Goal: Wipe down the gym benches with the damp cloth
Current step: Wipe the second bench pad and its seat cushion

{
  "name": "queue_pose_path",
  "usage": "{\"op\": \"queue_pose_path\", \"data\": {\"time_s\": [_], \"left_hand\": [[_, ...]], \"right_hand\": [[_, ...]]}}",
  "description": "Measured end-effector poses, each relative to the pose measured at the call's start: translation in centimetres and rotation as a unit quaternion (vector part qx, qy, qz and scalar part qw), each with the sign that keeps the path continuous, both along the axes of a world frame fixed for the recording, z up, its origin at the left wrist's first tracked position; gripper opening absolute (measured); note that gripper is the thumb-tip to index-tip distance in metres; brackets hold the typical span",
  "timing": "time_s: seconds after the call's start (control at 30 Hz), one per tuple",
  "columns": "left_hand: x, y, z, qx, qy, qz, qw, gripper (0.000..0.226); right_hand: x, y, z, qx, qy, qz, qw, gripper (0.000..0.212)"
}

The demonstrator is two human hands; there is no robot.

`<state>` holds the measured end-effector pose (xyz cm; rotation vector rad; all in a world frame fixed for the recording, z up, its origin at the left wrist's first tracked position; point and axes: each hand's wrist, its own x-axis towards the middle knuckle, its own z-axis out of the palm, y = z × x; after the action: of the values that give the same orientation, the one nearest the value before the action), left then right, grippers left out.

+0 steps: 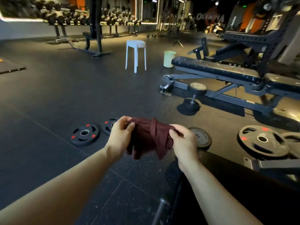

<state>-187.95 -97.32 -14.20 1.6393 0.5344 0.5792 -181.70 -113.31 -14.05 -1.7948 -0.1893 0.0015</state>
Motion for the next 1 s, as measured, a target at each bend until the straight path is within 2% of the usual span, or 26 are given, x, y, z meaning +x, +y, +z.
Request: {"op": "queue_pose_path", "data": {"time_s": [0.1,0.13,0.2,0.23,0.3,0.37,0.4,0.53,0.63,0.73,0.87,0.93,1.0], "left_hand": [[2.0,0.0,1.4,-0.005,0.019,0.025,0.999,0.008],[2.4,-0.1,2.0,-0.013,0.026,0.018,0.999,0.008],[2.8,0.0,3.5,-0.035,0.043,-0.002,0.998,0.008],[3.0,0.2,4.4,-0.046,0.049,-0.005,0.998,0.009],[3.0,1.0,6.1,-0.056,0.058,-0.003,0.997,0.011],[3.1,2.6,8.6,-0.060,0.075,-0.004,0.995,0.017],[2.9,3.6,9.9,-0.064,0.082,-0.006,0.995,0.019],[2.0,8.1,16.7,-0.071,0.102,0.000,0.992,0.028],[1.3,11.8,22.7,-0.085,0.116,-0.002,0.990,0.029],[1.2,16.3,28.2,-0.070,0.125,0.028,0.989,0.027],[1.5,22.4,33.7,-0.054,0.119,0.077,0.988,0.031],[2.4,24.8,36.1,-0.039,0.118,0.045,0.991,0.026],[4.2,26.5,38.2,-0.035,0.142,-0.026,0.989,0.012]], "right_hand": [[2.1,1.9,2.0,0.032,0.089,0.021,0.995,0.024],[2.5,2.5,2.8,0.043,0.128,0.049,0.990,0.035],[3.0,3.3,4.0,-0.020,0.140,0.095,0.985,0.062],[3.3,3.8,4.4,-0.075,0.117,0.108,0.984,0.063],[3.7,4.4,5.4,-0.152,0.059,0.109,0.981,0.038],[4.0,4.8,7.9,-0.183,0.032,0.090,0.978,0.016],[4.0,5.0,9.4,-0.192,0.028,0.087,0.977,0.015],[3.6,7.6,17.0,-0.209,0.066,0.065,0.974,0.030],[3.4,10.7,22.3,-0.177,0.107,0.057,0.977,0.031],[4.2,13.8,27.4,-0.140,0.101,0.030,0.984,0.032],[6.5,18.1,34.2,-0.047,0.150,0.019,0.987,0.020],[8.3,20.4,36.2,-0.032,0.142,0.042,0.988,0.015],[10.4,22.6,38.0,-0.052,0.100,0.073,0.991,0.015]]}}
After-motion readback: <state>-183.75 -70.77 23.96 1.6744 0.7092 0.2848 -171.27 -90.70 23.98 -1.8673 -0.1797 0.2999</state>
